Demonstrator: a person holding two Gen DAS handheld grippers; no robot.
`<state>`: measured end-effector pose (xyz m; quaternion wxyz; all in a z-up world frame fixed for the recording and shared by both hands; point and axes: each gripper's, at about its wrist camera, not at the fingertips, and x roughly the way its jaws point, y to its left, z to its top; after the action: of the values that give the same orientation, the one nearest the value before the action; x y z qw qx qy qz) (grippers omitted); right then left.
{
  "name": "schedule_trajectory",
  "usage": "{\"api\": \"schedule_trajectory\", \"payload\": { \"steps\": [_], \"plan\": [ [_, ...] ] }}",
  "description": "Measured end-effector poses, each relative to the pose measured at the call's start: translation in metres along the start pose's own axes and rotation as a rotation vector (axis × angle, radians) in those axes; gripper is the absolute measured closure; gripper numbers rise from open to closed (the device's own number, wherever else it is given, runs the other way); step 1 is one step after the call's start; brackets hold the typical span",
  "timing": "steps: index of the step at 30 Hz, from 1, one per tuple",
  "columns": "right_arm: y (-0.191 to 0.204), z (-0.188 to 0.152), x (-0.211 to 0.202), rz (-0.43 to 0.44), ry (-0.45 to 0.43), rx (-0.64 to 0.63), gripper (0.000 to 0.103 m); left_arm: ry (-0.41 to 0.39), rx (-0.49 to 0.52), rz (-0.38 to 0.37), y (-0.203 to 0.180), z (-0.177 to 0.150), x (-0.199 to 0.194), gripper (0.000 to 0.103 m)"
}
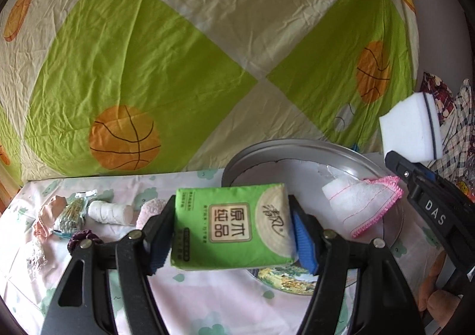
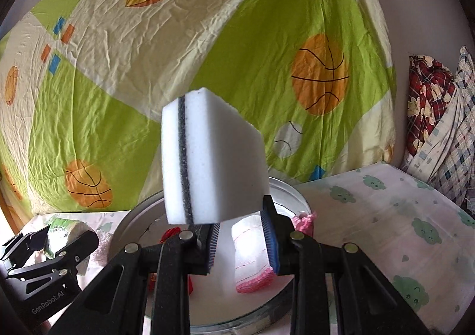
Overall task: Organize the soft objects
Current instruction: 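Lower the tissue pack and sponge into the tin and open both tools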
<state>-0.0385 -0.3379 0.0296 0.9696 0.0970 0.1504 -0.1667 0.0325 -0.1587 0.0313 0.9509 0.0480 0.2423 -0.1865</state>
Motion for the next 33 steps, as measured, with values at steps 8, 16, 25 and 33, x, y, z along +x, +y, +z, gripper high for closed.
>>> {"api": "schedule_trajectory", "payload": {
  "steps": [8, 16, 25, 33],
  "plan": [
    [-0.02, 0.003, 0.021, -0.073, 0.014, 0.004, 0.073, 0.009, -0.007, -0.018, -0.018, 0.012, 0.021, 0.034],
    [-0.033, 0.004, 0.039, -0.102, 0.036, 0.009, 0.073, 0.034, -0.004, -0.02, -0.032, 0.016, 0.042, 0.034],
    [-0.038, 0.002, 0.055, -0.123, 0.08, 0.0, 0.072, 0.068, -0.003, -0.026, -0.043, 0.019, 0.064, 0.034],
    [-0.029, -0.003, 0.064, -0.103, 0.125, -0.03, 0.07, 0.11, 0.003, -0.018, -0.042, 0.016, 0.079, 0.034]
  ]
}}
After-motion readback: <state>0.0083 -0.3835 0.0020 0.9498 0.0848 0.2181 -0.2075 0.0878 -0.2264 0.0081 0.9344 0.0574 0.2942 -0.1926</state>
